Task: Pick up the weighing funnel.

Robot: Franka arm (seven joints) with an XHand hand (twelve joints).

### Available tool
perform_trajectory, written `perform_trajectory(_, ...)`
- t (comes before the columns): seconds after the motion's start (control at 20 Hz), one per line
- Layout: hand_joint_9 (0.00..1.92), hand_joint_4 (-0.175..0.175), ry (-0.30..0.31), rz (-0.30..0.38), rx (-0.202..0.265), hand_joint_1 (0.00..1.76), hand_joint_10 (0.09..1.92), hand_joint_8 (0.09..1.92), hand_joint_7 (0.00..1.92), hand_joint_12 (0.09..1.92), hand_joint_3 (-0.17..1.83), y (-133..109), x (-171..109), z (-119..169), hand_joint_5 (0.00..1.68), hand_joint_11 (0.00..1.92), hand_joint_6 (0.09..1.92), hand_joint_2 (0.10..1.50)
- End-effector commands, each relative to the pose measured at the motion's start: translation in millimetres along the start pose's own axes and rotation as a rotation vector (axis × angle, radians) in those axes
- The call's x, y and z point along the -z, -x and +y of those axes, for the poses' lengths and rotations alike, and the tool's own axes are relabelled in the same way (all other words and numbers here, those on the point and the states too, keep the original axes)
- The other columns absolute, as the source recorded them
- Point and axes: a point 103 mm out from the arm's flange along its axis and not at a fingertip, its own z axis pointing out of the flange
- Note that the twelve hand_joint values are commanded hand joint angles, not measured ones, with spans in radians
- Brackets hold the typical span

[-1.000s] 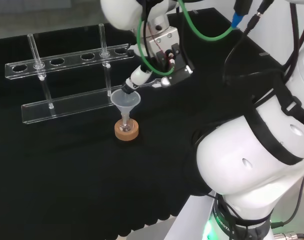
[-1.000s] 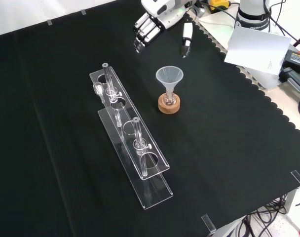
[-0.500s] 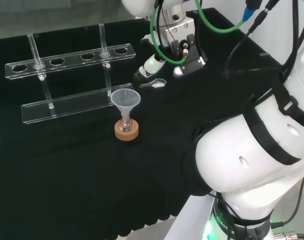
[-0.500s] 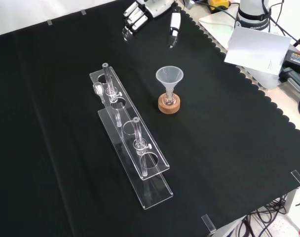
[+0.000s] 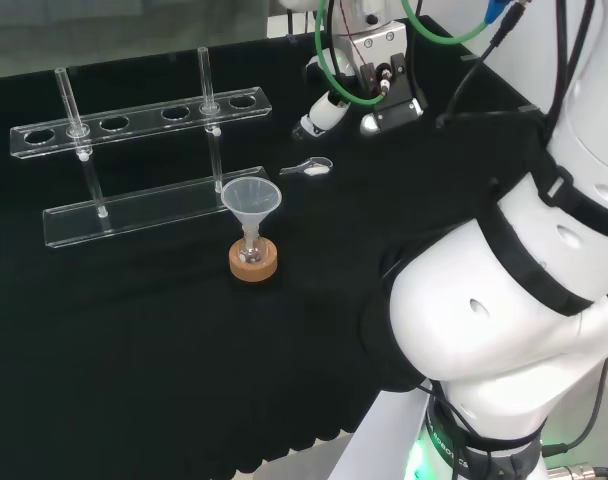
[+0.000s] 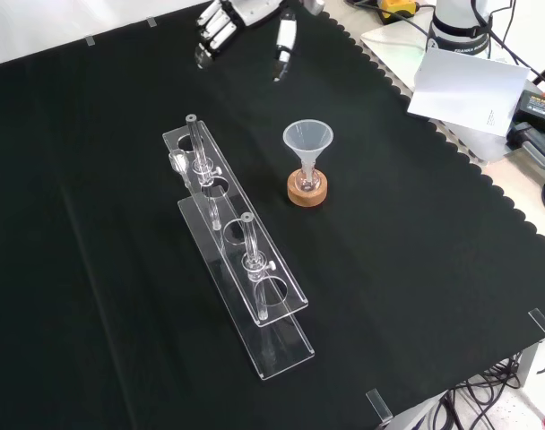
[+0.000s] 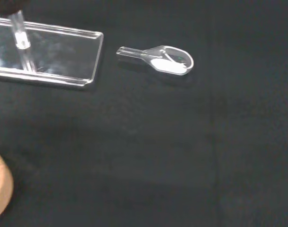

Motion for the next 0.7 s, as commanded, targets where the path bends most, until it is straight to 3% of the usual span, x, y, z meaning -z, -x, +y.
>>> perform_trajectory(0.05,0.48,-0.043,-0.007,-0.014,-0.026,0.69,0.63,0.66,0.22,1.37,0.16,29,-7,41,0.39,0.27,0.09,0.78)
perform_trajectory(0.7,0.50,-0.040,-0.065,-0.050,0.021,0.75,0.61,0.66,0.25,1.36,0.18,24,-46,107,0.43,0.30,0.09,0.77)
